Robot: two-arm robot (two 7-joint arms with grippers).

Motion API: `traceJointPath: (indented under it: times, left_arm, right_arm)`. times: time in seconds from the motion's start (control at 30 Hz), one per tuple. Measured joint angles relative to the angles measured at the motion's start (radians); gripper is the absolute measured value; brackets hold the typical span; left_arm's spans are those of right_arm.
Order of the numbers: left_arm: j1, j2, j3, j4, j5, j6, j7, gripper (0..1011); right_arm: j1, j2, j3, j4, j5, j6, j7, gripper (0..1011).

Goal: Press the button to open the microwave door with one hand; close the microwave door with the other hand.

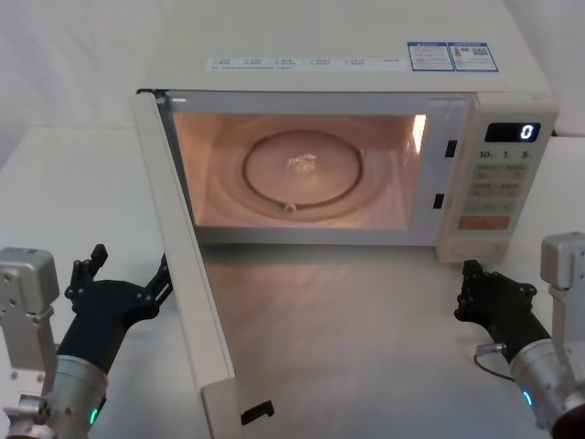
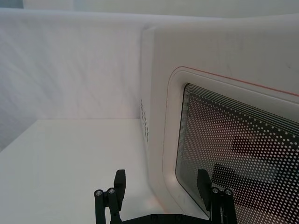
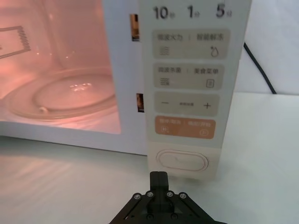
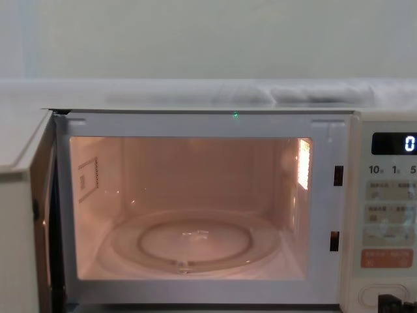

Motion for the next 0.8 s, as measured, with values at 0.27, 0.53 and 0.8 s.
traceJointPath:
  times: [0.27, 0.53, 0.8]
  left_arm:
    - [0.0, 0.0, 0.0, 0.0, 0.0, 0.0, 0.0, 1001]
    - [0.0, 0.0, 0.0, 0.0, 0.0, 0.0, 0.0, 1001]
    - [0.0, 0.0, 0.0, 0.0, 0.0, 0.0, 0.0, 1001]
  right_arm:
    - [-0.071, 0.034, 0.0, -0.12, -0.021, 0.031, 0.009, 0]
    - [-0.127, 0.054, 0.035, -0.209, -0.027, 0.038, 0.008, 0]
    - [-0.151, 0.068, 0.085, -0.245, 0.01, 0.016, 0.027, 0]
